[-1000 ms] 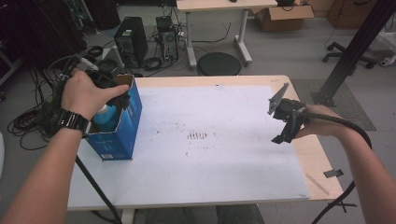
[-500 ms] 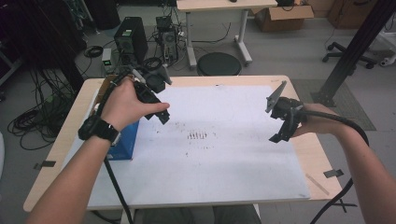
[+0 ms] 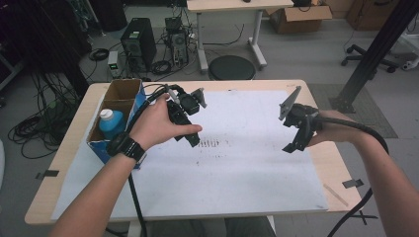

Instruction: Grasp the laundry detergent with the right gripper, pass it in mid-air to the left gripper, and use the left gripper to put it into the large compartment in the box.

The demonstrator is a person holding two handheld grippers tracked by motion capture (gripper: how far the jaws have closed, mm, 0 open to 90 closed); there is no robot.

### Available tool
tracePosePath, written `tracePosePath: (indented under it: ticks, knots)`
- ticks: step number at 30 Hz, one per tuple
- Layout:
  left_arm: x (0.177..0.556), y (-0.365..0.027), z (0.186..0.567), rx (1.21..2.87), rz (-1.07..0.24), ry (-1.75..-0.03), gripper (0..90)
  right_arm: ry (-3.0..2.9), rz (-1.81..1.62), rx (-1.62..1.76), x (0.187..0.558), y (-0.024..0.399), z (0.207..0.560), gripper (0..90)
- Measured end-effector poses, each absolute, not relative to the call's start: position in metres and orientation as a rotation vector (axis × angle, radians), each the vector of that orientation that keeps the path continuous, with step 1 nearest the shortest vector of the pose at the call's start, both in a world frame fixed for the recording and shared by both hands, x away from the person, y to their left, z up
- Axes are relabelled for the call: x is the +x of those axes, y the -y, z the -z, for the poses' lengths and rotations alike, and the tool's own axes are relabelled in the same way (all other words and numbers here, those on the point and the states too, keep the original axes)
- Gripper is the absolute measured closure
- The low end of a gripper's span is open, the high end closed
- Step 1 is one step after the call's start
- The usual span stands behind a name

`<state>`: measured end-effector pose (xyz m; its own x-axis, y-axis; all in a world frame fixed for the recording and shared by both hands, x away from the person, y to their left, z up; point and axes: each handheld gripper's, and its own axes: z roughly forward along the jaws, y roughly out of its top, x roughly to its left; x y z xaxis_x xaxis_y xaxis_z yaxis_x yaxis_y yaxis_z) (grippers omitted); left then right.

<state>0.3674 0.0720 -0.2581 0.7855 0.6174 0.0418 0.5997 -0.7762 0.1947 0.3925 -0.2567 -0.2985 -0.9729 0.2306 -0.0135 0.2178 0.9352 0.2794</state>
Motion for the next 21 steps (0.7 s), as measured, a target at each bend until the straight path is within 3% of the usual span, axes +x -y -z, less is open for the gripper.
tracePosePath:
  ticks: [21]
  knots:
    - [0.3673,-0.0642,0.2642,2.836,-0.134,-0.912,4.7,-3.055,-0.43,0.363,0.3895,0.2571,0.3026,4.7]
